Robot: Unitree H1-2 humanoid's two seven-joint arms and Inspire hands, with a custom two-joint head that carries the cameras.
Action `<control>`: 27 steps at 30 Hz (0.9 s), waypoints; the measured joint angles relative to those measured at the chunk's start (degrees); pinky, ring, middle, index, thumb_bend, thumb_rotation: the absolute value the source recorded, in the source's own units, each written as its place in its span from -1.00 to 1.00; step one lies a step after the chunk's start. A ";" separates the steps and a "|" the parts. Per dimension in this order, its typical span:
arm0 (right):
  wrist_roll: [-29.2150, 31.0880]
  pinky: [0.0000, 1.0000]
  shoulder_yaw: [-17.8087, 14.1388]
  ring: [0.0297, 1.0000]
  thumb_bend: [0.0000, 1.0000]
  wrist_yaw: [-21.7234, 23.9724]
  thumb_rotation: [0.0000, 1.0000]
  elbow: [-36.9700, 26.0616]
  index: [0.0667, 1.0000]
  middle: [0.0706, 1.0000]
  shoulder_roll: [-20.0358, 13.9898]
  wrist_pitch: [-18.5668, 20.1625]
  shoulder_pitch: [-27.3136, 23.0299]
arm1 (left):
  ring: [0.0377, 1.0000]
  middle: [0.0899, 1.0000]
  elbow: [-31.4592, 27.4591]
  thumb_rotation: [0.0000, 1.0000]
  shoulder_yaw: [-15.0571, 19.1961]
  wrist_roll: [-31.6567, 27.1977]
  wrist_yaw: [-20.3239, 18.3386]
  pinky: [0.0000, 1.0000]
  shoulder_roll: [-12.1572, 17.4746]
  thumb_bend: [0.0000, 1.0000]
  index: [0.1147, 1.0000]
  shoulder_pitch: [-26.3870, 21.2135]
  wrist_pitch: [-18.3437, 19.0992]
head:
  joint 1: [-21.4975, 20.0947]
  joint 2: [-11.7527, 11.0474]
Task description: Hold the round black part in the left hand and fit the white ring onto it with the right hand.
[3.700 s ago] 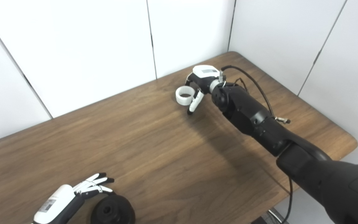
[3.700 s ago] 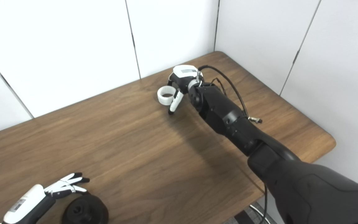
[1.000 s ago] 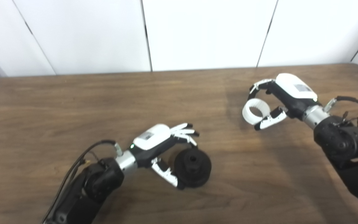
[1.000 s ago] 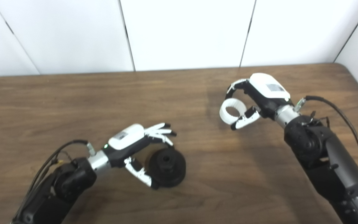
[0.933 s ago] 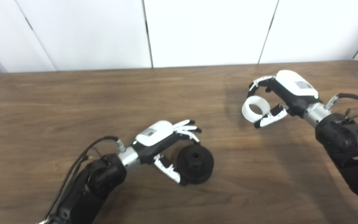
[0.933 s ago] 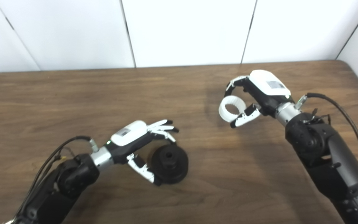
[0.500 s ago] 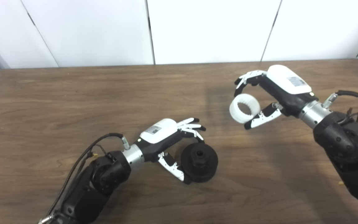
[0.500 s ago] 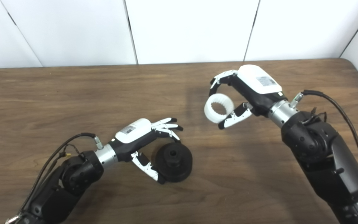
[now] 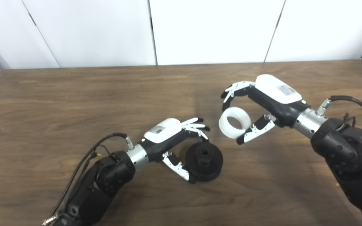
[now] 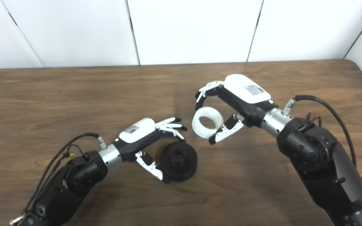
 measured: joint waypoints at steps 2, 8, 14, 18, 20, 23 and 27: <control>0.38 0.46 0.43 0.64 0.03 0.86 -0.71 -0.50 -0.11 0.49 0.00 -0.13 0.00 | 0.96 0.77 -0.01 -0.85 -0.01 0.00 0.00 0.60 -0.07 0.04 -0.16 -0.10 0.24 | -0.09 0.09; 1.05 0.42 2.47 0.63 0.03 2.39 -0.70 -0.97 -0.11 0.50 0.03 -0.37 0.00 | 0.96 0.77 -0.07 -0.85 -0.21 0.03 0.00 0.63 -0.05 0.04 -0.16 -0.41 0.65 | 0.00 0.35; 1.09 0.43 3.95 0.65 0.03 3.73 -0.70 -1.45 -0.11 0.51 0.27 -0.73 0.00 | 0.96 0.78 -0.12 -0.85 -0.38 0.03 -0.01 0.64 0.05 0.04 -0.16 -0.40 0.65 | 0.00 0.62; 1.21 0.45 4.37 0.65 0.03 4.17 -0.70 -1.76 -0.11 0.52 0.64 -1.21 0.00 | 0.96 0.78 -0.14 -0.85 -0.40 0.04 -0.01 0.66 0.03 0.04 -0.17 -0.40 0.71 | 0.09 0.70; 1.22 0.48 4.60 0.66 0.03 4.31 -0.70 -1.78 -0.11 0.52 0.99 -1.21 0.00 | 0.95 0.78 -0.13 -0.85 -0.48 0.04 -0.01 0.64 0.04 0.04 -0.17 -0.40 0.71 | 0.09 0.70; 1.22 0.49 5.16 0.66 0.03 5.23 -0.71 -1.92 -0.11 0.52 1.23 -1.21 0.01 | 0.95 0.77 -0.13 -0.85 -0.49 0.05 -0.01 0.64 0.00 0.04 -0.17 -0.41 0.72 | 0.26 0.79; 1.12 0.49 5.25 0.65 0.03 5.92 -0.71 -1.91 -0.11 0.52 1.44 -1.20 0.04 | 0.95 0.77 -0.24 -0.85 -0.51 0.21 -0.01 0.63 -0.02 0.04 -0.17 -0.41 0.83 | 0.35 0.88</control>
